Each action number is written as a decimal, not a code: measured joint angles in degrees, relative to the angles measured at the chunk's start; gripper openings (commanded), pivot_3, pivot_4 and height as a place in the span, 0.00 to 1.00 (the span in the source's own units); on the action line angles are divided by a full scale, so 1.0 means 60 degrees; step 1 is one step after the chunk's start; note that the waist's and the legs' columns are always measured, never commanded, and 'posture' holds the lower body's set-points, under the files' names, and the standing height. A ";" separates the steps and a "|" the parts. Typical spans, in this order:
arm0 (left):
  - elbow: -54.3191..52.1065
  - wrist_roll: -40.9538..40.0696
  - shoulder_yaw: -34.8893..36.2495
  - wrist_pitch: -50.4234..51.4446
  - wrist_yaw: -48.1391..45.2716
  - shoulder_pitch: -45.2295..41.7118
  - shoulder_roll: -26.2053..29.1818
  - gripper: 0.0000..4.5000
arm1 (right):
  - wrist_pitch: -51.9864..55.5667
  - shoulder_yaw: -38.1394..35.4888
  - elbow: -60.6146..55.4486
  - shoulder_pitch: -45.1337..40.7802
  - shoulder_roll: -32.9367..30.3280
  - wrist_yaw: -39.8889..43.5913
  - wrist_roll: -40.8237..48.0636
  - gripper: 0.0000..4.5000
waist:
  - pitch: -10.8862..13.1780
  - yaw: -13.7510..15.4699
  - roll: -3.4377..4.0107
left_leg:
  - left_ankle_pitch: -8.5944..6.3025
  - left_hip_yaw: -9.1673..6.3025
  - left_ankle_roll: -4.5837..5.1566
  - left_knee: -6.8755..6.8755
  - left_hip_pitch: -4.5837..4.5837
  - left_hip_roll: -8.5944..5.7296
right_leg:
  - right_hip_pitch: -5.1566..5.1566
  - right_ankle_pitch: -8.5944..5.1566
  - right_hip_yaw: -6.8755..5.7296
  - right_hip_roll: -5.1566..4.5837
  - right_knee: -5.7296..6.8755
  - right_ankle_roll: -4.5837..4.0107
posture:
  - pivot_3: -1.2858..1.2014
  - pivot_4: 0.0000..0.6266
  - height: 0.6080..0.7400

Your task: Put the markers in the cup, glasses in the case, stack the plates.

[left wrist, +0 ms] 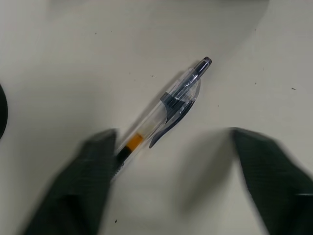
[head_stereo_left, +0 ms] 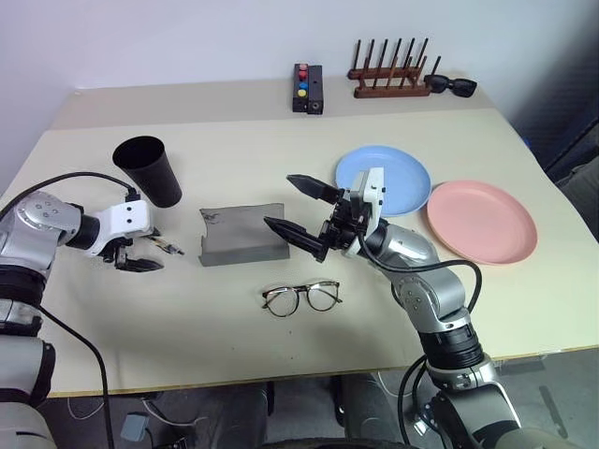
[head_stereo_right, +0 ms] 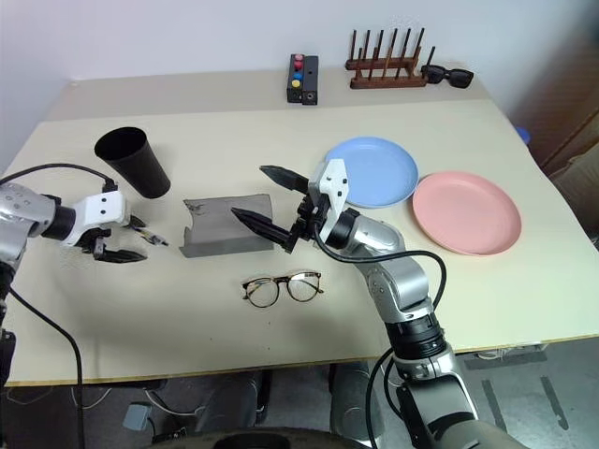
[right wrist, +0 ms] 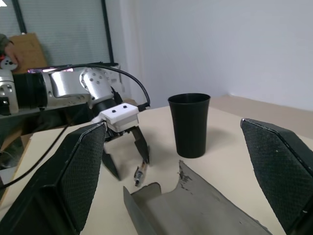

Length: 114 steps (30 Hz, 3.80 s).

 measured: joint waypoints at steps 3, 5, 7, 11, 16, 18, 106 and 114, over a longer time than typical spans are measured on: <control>0.0266 0.0083 0.0004 -0.0144 0.0034 -0.0119 -0.0117 0.13 | 0.0000 0.0002 0.0000 0.0000 0.0000 0.0000 0.0000 1.00 | -0.0001 0.0003 -0.0001 | 0.0001 0.0000 0.0001 0.0007 0.0000 0.0000 | 0.0002 0.0000 0.0000 0.0000 0.0000 0.0000 | 0.52 0.24 0.95; 0.0319 0.0089 0.0019 -0.0197 0.0035 -0.0120 -0.0131 0.01 | 0.0000 0.0002 0.0000 0.0001 -0.0008 -0.0002 0.0000 1.00 | -0.0001 -0.0005 0.0000 | 0.0001 -0.0001 0.0001 0.0005 0.0002 0.0000 | 0.0002 0.0000 0.0000 0.0000 0.0003 0.0000 | 0.52 0.24 0.95; 0.0307 0.0091 0.0040 -0.0224 0.0044 -0.0096 -0.0128 0.01 | 0.0001 0.0002 0.0000 0.0002 -0.0007 -0.0002 0.0000 1.00 | -0.0001 -0.0012 0.0000 | 0.0001 -0.0001 0.0001 0.0005 0.0003 0.0000 | 0.0001 0.0000 0.0001 0.0001 0.0004 0.0000 | 0.52 0.24 0.95; 0.0034 -0.0034 0.0344 -0.0154 0.0116 0.0228 -0.0096 0.01 | 0.0004 0.0014 -0.0002 0.0007 -0.0008 0.0006 0.0001 1.00 | -0.0001 -0.0033 0.0000 | 0.0002 -0.0002 0.0001 0.0004 0.0003 0.0001 | 0.0001 0.0000 0.0001 0.0001 0.0004 -0.0001 | 0.52 0.24 0.95; -0.1545 -0.1362 0.1404 0.1181 -0.0193 0.1375 0.0001 0.01 | 0.0035 0.0029 -0.0038 0.0061 -0.0041 0.0032 0.0010 1.00 | 0.0002 -0.0068 -0.0005 | 0.0001 -0.0005 0.0001 -0.0001 -0.0009 0.0003 | -0.0006 0.0000 0.0002 0.0000 -0.0004 -0.0001 | 0.52 0.24 0.95; -0.2696 -0.2567 0.2431 0.2301 -0.0146 0.1806 -0.0004 0.01 | 0.0087 0.0025 -0.0052 0.0067 -0.0067 0.0066 0.0023 1.00 | 0.0009 -0.0068 -0.0017 | 0.0001 -0.0009 0.0001 -0.0003 -0.0017 0.0006 | -0.0016 0.0000 0.0001 0.0000 -0.0007 -0.0001 | 0.52 0.24 0.95; -0.9344 -0.6129 0.2999 0.5350 0.3704 0.4390 -0.1492 0.99 | 0.0172 -0.0450 0.0115 0.0275 -0.3173 0.1098 -0.0744 1.00 | 0.0005 0.0040 -0.0022 | 0.0012 -0.0005 -0.0021 -0.0007 -0.0008 0.0000 | 0.0005 -0.0017 0.0007 -0.0002 -0.0035 -0.0043 | 0.52 0.24 0.95; -0.8952 -0.4218 0.1158 0.5136 0.3470 0.4068 -0.1471 0.99 | 0.0290 -0.0485 -0.0239 0.0813 -0.3498 0.1216 -0.0766 1.00 | 0.0005 -0.0008 -0.0022 | 0.0012 -0.0001 -0.0021 -0.0014 -0.0007 0.0003 | 0.0003 -0.0023 0.0006 -0.0001 -0.0037 -0.0047 | 0.52 0.24 0.95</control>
